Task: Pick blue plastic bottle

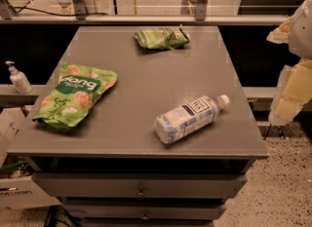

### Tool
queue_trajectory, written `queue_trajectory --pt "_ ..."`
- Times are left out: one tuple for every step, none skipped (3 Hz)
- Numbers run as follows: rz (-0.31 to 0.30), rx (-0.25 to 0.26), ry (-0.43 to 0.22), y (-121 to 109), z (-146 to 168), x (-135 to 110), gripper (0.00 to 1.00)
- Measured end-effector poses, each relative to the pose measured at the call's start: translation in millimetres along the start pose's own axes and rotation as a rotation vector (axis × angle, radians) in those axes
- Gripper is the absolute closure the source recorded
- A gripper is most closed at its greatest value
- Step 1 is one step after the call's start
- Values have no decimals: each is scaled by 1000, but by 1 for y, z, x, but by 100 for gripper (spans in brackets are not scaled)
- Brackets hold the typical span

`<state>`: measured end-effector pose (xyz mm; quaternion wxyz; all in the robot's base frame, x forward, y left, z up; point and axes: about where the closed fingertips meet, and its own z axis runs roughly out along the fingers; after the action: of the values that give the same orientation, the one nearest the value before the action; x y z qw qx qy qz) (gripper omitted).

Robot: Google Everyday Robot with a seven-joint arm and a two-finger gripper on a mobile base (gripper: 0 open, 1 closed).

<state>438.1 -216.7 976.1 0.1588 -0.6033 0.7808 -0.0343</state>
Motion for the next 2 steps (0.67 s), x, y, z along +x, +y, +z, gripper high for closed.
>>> queue_trajectory --pt "0 0 0 0 0 0 0" --pt "-22 15 -4 0 3 -4 0"
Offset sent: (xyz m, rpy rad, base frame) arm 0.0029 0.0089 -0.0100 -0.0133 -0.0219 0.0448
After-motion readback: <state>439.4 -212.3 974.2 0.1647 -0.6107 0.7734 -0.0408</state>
